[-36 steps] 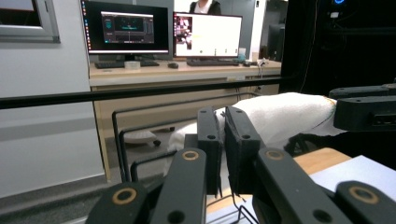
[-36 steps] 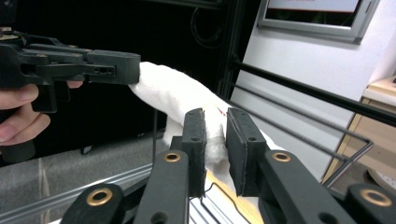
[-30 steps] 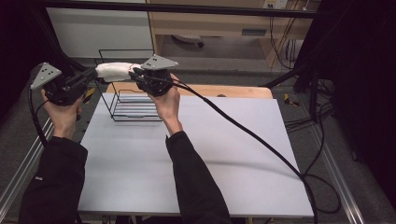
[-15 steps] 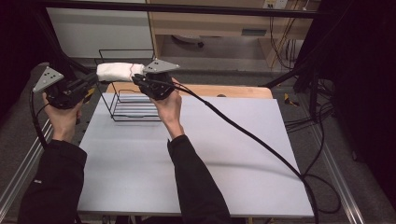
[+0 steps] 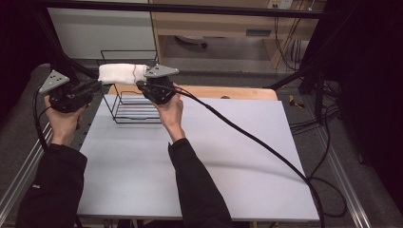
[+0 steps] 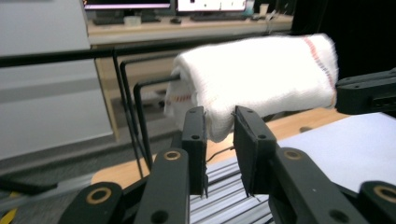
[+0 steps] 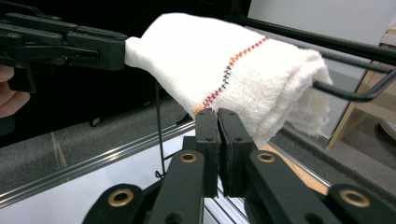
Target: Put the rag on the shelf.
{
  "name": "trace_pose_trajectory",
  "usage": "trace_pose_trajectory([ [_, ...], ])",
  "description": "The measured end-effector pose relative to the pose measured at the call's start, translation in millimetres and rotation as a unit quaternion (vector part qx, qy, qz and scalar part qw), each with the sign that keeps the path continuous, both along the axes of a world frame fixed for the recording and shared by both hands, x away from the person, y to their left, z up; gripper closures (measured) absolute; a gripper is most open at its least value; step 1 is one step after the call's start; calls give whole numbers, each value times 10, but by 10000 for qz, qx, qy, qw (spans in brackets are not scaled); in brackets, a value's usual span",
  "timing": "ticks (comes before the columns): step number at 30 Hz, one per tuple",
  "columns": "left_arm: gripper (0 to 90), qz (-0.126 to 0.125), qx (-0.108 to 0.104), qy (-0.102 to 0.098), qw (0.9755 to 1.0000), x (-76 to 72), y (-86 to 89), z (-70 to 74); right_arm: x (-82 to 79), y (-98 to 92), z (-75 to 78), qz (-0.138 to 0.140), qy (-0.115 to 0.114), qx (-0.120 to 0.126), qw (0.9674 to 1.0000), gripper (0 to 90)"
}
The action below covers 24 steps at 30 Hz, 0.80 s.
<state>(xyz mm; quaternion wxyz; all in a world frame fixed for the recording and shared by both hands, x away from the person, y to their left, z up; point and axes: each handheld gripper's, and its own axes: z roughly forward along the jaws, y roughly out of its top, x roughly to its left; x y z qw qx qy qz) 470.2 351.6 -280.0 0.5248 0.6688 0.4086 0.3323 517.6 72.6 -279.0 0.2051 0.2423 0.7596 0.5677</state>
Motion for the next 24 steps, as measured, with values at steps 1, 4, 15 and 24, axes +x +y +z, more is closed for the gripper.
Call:
trace_pose_trajectory([
  [1,745,48,88,34,9999,15,-20,-9,9,3,-14,-12,11,-13,10000,851],
  [4,747,74,112,32,9999,45,-55,-30,35,13,-50,-47,32,-43,10000,836],
  [15,616,116,112,35,9999,30,-49,-58,-35,-40,-48,21,-120,0,9999,698],
  [24,312,-119,346,281,9989,-159,-80,-216,-240,-327,-27,208,154,103,9996,339],
])
